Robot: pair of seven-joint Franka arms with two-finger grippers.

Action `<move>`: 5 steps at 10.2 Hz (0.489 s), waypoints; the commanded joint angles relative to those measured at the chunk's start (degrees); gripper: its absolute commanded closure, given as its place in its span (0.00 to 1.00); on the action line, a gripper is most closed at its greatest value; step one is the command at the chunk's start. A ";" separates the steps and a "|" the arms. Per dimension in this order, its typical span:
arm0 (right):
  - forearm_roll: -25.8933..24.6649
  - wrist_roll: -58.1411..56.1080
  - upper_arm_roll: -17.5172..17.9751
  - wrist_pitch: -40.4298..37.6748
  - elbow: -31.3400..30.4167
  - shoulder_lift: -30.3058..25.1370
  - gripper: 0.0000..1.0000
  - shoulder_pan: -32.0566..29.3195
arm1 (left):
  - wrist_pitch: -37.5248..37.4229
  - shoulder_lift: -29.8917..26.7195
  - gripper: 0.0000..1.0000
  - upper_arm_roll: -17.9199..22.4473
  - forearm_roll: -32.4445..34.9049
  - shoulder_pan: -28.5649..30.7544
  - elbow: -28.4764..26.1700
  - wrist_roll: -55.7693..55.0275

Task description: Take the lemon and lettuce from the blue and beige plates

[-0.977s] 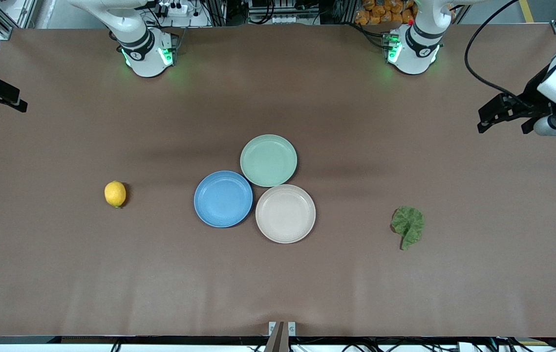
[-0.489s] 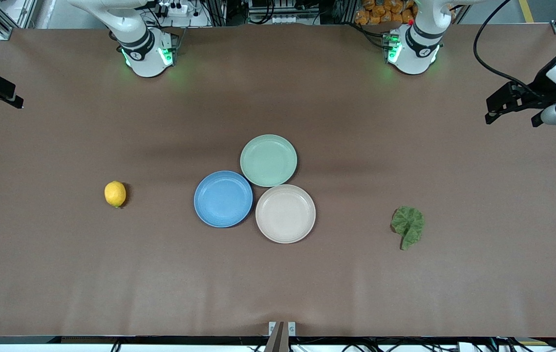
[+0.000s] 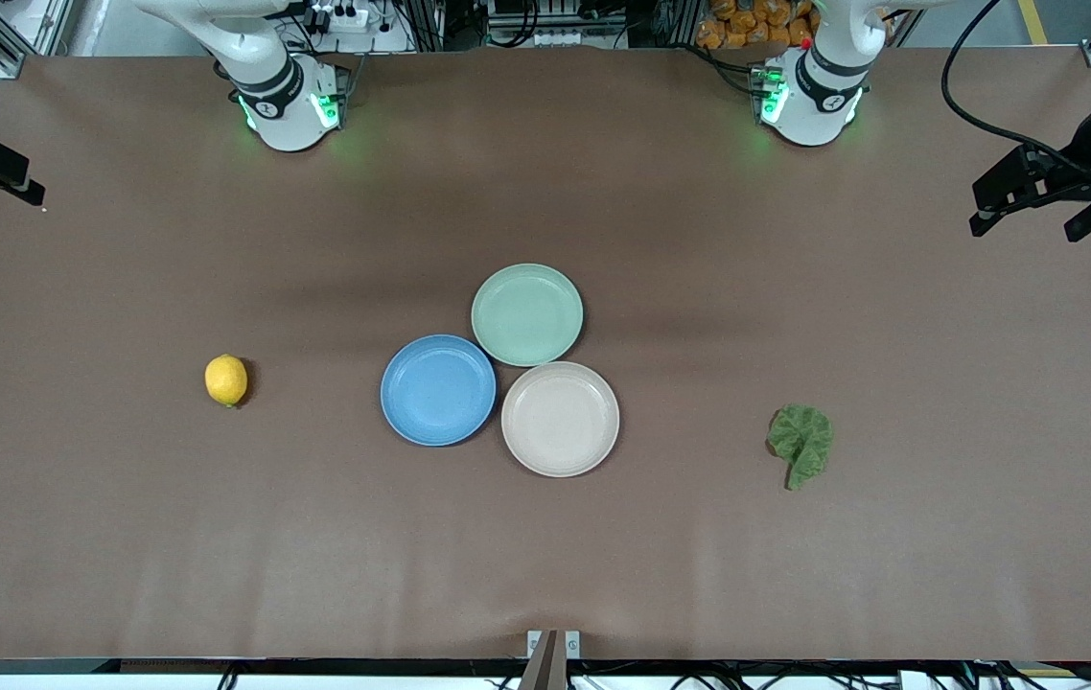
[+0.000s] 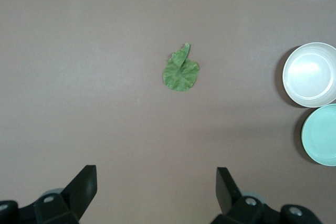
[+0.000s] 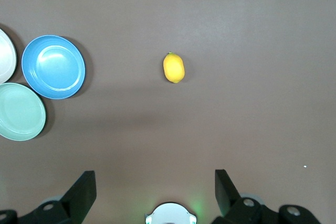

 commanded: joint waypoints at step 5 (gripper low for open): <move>-0.70 0.43 0.97 5.42 -5.30 -0.50 0.00 -0.79 | -1.16 -0.17 0.00 -0.75 1.22 0.55 0.77 1.11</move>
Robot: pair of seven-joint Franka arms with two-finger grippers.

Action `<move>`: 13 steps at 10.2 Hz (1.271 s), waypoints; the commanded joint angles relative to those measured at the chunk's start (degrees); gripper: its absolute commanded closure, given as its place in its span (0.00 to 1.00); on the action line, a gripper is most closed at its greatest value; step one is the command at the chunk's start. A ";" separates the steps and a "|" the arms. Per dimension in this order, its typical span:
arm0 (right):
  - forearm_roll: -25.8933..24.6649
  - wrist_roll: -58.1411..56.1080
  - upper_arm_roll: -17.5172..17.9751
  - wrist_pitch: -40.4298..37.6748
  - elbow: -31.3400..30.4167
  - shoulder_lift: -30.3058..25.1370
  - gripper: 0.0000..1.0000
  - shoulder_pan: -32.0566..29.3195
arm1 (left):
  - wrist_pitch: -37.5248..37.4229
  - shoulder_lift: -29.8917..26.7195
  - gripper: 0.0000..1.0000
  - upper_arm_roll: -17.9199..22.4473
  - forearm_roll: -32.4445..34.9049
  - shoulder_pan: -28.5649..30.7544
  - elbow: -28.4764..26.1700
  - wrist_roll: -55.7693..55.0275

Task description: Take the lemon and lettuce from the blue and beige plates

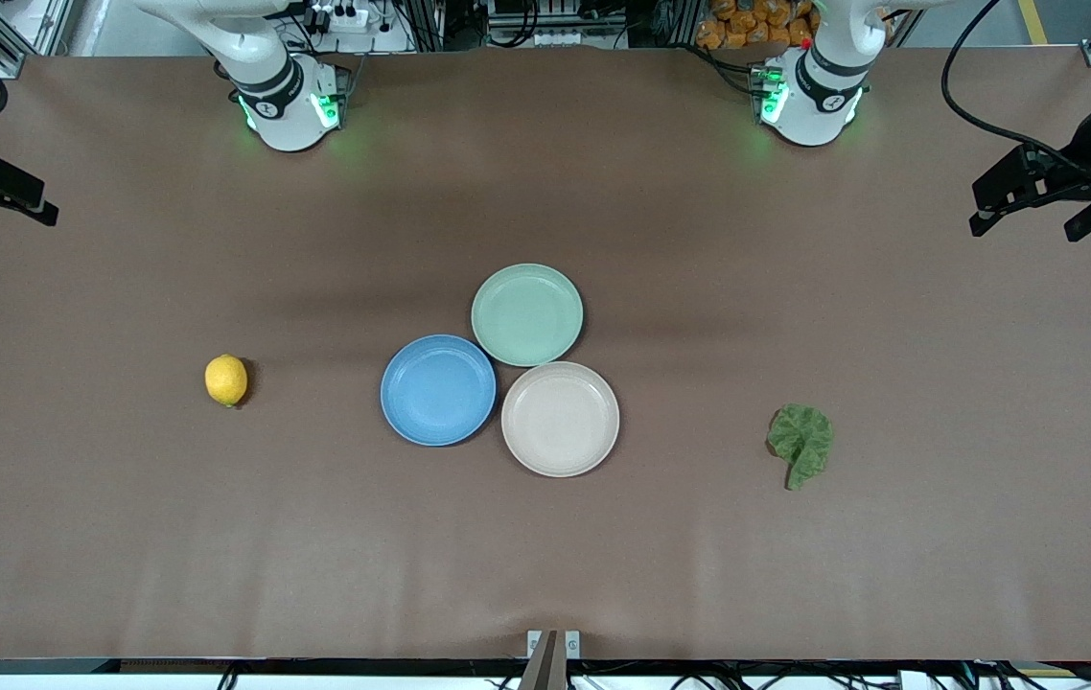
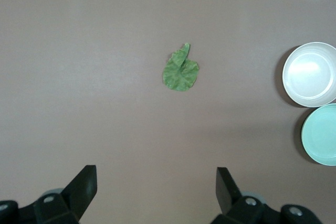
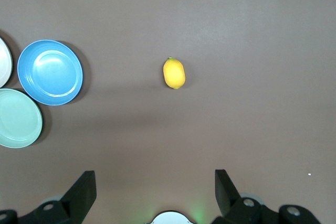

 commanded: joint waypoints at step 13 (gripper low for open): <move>-2.45 0.52 0.66 1.33 -1.67 -0.63 0.00 -0.35 | -1.12 -0.08 0.00 -0.59 0.78 0.55 0.76 0.84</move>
